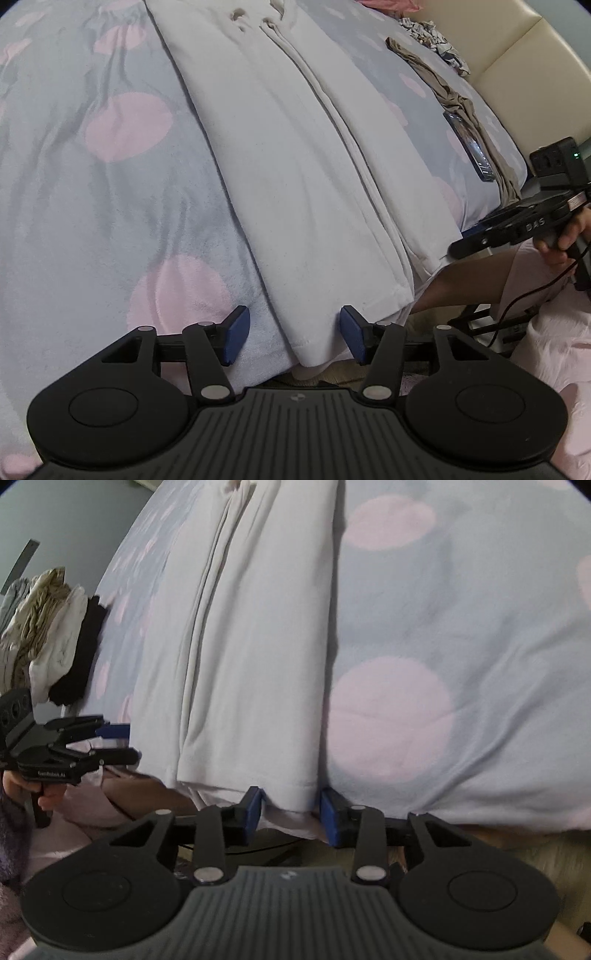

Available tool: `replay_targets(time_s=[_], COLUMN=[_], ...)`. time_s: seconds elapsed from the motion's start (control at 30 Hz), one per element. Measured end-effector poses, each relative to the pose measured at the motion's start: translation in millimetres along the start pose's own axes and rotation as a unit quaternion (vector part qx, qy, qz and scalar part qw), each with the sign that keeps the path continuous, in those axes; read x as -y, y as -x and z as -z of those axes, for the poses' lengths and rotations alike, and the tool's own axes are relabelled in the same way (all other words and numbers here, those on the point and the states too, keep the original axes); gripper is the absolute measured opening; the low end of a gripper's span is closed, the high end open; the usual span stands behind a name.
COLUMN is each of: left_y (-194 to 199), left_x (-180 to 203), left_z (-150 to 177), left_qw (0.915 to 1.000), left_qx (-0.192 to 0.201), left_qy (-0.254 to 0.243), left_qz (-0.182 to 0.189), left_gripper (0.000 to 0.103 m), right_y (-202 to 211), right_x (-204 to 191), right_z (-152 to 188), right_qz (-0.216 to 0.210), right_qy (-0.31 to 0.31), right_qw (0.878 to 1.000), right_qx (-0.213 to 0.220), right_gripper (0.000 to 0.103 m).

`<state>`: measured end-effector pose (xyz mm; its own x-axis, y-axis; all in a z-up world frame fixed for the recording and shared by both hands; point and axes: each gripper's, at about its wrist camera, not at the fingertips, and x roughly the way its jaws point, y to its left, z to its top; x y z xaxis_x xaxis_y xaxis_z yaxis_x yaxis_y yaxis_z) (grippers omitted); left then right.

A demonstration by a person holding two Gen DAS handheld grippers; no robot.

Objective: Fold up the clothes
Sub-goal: 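Open both grippers and smooth the folded garment flat, then grasp the folded garment end with the left gripper and lift it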

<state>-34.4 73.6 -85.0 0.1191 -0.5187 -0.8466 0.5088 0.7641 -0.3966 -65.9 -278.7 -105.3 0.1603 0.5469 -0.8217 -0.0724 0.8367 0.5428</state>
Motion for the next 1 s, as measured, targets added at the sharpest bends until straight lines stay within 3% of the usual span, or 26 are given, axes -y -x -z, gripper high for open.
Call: replay_targets(time_s=[0.2, 0.23, 0.33, 0.4, 0.5, 0.73, 0.87, 1.0], left_y=[-5, -5, -3, 1, 8, 35, 59, 78], left_x=[-2, -1, 6, 8, 5, -1, -12, -19], left_z=[0, 1, 4, 5, 5, -4, -16, -35], left_qw=[1.0, 1.0, 0.9996, 0.9995, 0.9998, 0.9962, 0.9893, 0.9834], left_qx=[0.004, 0.005, 0.006, 0.006, 0.006, 0.034, 0.072, 0.103], left_qy=[0.002, -0.003, -0.023, -0.027, -0.019, 0.0, 0.02, 0.031], left_qz=[0.006, 0.004, -0.012, -0.015, 0.009, 0.08, 0.126, 0.146], left_gripper=[0.057, 0.057, 0.046, 0.03, 0.009, 0.007, 0.006, 0.006], right_y=[-4, -5, -5, -2, 4, 37, 57, 74], right_x=[4, 2, -3, -2, -4, -7, -8, -15], right_z=[2, 4, 5, 5, 5, -1, -11, -26], right_qz=[-0.014, -0.015, -0.016, -0.022, -0.031, -0.093, -0.141, -0.17], right_qy=[-0.015, -0.013, -0.001, -0.006, -0.006, -0.003, -0.014, -0.01], right_qw=[1.0, 1.0, 1.0, 1.0, 0.999, 0.995, 0.988, 0.981], right_qx=[0.009, 0.011, 0.012, 0.012, 0.013, 0.034, 0.065, 0.093], right_gripper=[0.039, 0.034, 0.023, 0.019, 0.015, 0.013, 0.013, 0.013])
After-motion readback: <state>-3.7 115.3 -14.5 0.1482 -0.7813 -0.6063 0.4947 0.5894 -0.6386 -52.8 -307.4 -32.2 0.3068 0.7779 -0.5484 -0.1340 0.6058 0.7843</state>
